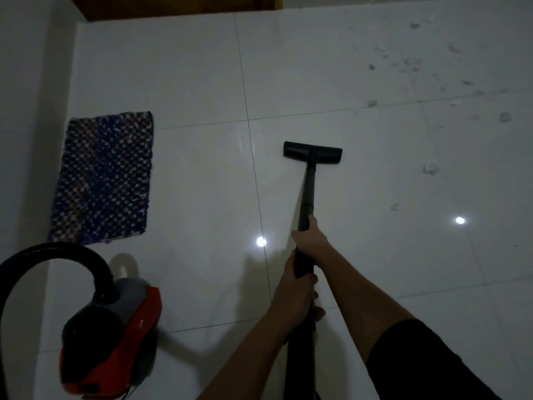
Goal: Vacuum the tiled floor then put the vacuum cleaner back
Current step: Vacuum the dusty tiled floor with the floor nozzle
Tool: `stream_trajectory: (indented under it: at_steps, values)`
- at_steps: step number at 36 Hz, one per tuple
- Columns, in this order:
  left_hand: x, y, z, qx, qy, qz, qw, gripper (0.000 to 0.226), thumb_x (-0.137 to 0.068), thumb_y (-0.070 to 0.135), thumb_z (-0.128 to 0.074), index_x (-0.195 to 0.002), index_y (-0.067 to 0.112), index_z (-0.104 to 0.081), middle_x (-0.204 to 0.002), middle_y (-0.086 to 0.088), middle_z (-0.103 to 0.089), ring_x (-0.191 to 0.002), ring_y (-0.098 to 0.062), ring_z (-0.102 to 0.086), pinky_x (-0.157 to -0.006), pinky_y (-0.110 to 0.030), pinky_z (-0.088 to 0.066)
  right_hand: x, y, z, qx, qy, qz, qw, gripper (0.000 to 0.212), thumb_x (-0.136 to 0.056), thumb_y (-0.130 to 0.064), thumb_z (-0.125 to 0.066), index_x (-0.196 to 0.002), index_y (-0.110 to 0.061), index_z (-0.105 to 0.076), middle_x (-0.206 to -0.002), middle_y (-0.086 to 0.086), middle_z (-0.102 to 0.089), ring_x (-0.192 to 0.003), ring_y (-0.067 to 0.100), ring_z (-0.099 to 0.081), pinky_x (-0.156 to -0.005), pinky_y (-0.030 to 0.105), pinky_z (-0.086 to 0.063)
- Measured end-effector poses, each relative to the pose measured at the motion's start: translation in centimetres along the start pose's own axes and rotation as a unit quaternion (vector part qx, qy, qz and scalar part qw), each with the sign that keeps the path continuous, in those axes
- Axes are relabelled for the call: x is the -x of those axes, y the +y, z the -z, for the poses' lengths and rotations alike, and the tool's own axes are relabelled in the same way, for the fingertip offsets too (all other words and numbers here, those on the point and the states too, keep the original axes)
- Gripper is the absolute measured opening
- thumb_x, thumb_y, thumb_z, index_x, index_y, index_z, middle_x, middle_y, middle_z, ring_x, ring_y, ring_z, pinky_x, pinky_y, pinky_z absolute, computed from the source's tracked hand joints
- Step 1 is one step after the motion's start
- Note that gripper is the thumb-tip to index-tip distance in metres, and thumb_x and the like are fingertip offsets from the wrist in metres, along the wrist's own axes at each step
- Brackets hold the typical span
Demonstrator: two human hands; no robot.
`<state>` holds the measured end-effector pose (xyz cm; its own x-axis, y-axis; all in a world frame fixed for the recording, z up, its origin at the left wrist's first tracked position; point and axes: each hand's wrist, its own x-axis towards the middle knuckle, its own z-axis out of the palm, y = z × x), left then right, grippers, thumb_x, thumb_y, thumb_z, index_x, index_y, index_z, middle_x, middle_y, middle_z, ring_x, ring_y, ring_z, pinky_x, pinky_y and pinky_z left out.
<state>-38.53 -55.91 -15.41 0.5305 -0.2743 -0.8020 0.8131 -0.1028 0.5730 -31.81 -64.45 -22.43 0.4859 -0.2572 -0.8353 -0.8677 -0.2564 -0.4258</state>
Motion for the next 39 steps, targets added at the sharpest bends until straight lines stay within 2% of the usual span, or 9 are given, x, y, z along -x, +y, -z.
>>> stream_trajectory:
  at_steps: [8, 13, 16, 19, 27, 29, 32, 36, 39]
  values:
    - [-3.9, 3.8, -1.6, 0.017, 0.022, 0.001, 1.0, 0.038, -0.096, 0.01, -0.043, -0.132, 0.022, -0.041, -0.073, -0.007, -0.046, -0.053, -0.015, -0.046, -0.037, -0.019, -0.044, -3.6, -3.5, 2.4, -0.015, 0.004, 0.019, 1.0, 0.071, -0.096, -0.014, -0.045, -0.154, -0.022, -0.005, -0.138, 0.022, -0.045, -0.111, 0.033, -0.057, -0.077, 0.03, -0.044]
    - [-3.8, 3.1, -3.3, -0.014, 0.016, 0.015, 1.0, 0.04, -0.096, 0.014, -0.042, -0.135, 0.023, -0.038, -0.074, -0.007, -0.046, -0.052, -0.015, -0.046, -0.037, -0.02, -0.044, -3.2, -2.2, 3.9, -0.025, 0.005, 0.015, 1.0, 0.072, -0.095, -0.014, -0.045, -0.154, -0.023, -0.005, -0.135, 0.021, -0.048, -0.09, 0.026, -0.053, -0.074, 0.029, -0.043]
    - [-2.6, 2.1, -4.1, -0.039, 0.005, 0.015, 0.999, 0.043, -0.097, 0.017, -0.041, -0.138, 0.025, -0.034, -0.076, -0.008, -0.048, -0.055, -0.015, -0.049, -0.038, -0.019, -0.044, -2.4, -0.5, 4.3, -0.029, 0.01, 0.003, 1.0, 0.073, -0.095, -0.015, -0.046, -0.154, -0.023, -0.004, -0.135, 0.022, -0.048, -0.106, 0.032, -0.058, -0.077, 0.029, -0.043]
    - [-1.2, 0.9, -4.6, -0.056, -0.009, 0.021, 0.998, 0.043, -0.098, 0.019, -0.041, -0.14, 0.025, -0.032, -0.077, -0.009, -0.049, -0.057, -0.015, -0.05, -0.038, -0.017, -0.044, -1.2, 1.3, 4.4, -0.038, 0.02, -0.013, 0.999, 0.074, -0.095, -0.014, -0.046, -0.154, -0.023, -0.003, -0.135, 0.022, -0.048, -0.113, 0.033, -0.057, -0.078, 0.029, -0.043]
    - [3.4, -4.5, -3.9, -0.124, -0.071, 0.039, 0.989, 0.047, -0.097, 0.018, -0.04, -0.142, 0.027, -0.028, -0.072, -0.012, -0.047, -0.048, -0.016, -0.047, -0.038, -0.02, -0.043, 4.4, 7.5, 2.7, -0.099, 0.04, -0.053, 0.993, 0.074, -0.095, -0.015, -0.045, -0.154, -0.024, -0.001, -0.139, 0.023, -0.044, -0.116, 0.035, -0.054, -0.084, 0.033, -0.045]
    - [4.8, -6.0, -3.9, -0.139, -0.086, 0.048, 0.985, 0.048, -0.096, 0.018, -0.04, -0.142, 0.027, -0.028, -0.071, -0.012, -0.047, -0.046, -0.015, -0.046, -0.039, -0.019, -0.042, 6.2, 9.3, 2.2, -0.113, 0.045, -0.065, 0.99, 0.074, -0.096, -0.015, -0.044, -0.154, -0.023, 0.0, -0.139, 0.023, -0.044, -0.116, 0.034, -0.054, -0.082, 0.032, -0.044]
    - [6.7, -7.7, -4.5, -0.166, -0.104, 0.054, 0.979, 0.047, -0.097, 0.016, -0.038, -0.142, 0.025, -0.028, -0.068, -0.009, -0.046, -0.047, -0.014, -0.045, -0.037, -0.018, -0.041, 8.1, 12.1, 1.8, -0.13, 0.059, -0.082, 0.986, 0.074, -0.095, -0.015, -0.045, -0.154, -0.023, -0.001, -0.139, 0.022, -0.045, -0.116, 0.033, -0.054, -0.085, 0.033, -0.045]
    - [8.2, -9.1, -5.9, -0.2, -0.127, 0.053, 0.97, 0.048, -0.098, 0.014, -0.036, -0.144, 0.023, -0.026, -0.077, -0.01, -0.05, -0.055, -0.015, -0.048, -0.038, -0.017, -0.043, 9.4, 14.9, 2.6, -0.144, 0.077, -0.097, 0.982, 0.073, -0.095, -0.015, -0.045, -0.154, -0.021, -0.002, -0.139, 0.023, -0.044, -0.117, 0.034, -0.053, -0.089, 0.035, -0.046]
    - [8.6, -9.6, -7.2, -0.201, -0.141, 0.058, 0.968, 0.046, -0.097, 0.015, -0.036, -0.141, 0.023, -0.029, -0.072, -0.01, -0.047, -0.05, -0.015, -0.046, -0.038, -0.019, -0.043, 9.9, 16.2, 3.8, -0.149, 0.086, -0.108, 0.979, 0.073, -0.096, -0.016, -0.044, -0.154, -0.022, -0.001, -0.141, 0.023, -0.042, -0.119, 0.035, -0.052, -0.09, 0.035, -0.045]
